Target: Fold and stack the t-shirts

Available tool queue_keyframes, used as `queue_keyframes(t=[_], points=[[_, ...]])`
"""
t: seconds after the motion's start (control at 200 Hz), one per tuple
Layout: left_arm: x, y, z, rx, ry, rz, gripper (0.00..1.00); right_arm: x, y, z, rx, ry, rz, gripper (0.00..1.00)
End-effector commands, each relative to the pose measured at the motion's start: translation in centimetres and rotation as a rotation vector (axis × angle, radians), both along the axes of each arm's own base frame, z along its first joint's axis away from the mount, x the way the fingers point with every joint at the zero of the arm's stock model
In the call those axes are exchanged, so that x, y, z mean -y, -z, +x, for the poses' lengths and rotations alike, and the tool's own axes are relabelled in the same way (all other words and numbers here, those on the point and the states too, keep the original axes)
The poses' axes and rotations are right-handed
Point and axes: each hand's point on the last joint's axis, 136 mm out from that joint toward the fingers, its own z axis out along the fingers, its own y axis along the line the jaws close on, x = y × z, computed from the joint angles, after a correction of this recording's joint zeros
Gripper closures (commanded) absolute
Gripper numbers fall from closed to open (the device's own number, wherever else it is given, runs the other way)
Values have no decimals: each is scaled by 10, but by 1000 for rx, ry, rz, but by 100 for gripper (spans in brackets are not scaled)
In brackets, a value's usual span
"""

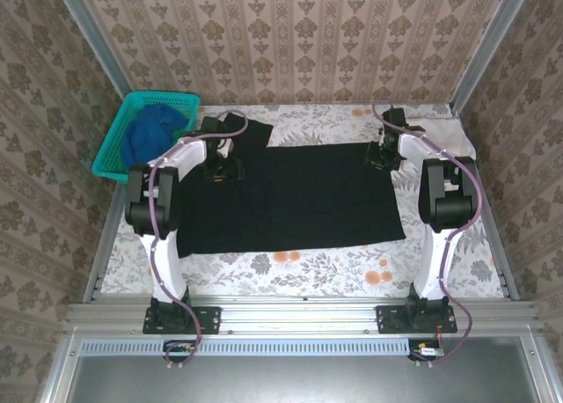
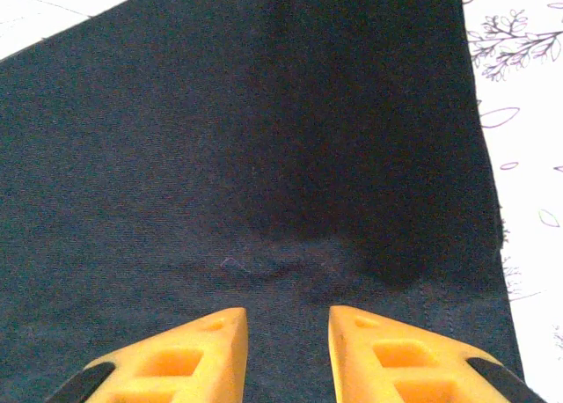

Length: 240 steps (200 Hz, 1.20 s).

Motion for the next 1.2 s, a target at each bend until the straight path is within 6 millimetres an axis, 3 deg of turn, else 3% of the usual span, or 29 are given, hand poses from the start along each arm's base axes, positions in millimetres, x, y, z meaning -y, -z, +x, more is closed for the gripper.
queue_keyframes(t=[0.0, 0.05, 0.215, 0.69, 0.815, 0.91, 1.065, 1.195], points=[[-2, 1, 14, 9, 2, 36, 45, -6, -8, -3, 15, -6, 25, 67], [-1, 1, 17, 14, 5, 37, 53, -6, -8, -4, 13, -5, 24, 67], [0, -16, 24, 54, 26, 52, 100, -6, -9, -2, 34, -5, 27, 67], [5, -80, 24, 128, 159, 336, 100, -7, -6, -3, 32, -11, 29, 67], [10, -89, 37, 195, 187, 347, 100, -9, -6, -4, 39, -12, 41, 67], [16, -80, 51, 195, 211, 358, 100, -10, -4, -6, 34, -11, 40, 67], [4, -59, 63, 172, 183, 438, 100, -10, -3, -8, 33, -8, 45, 67], [7, -47, 71, 178, 182, 387, 98, -11, -2, -8, 29, -10, 49, 67]])
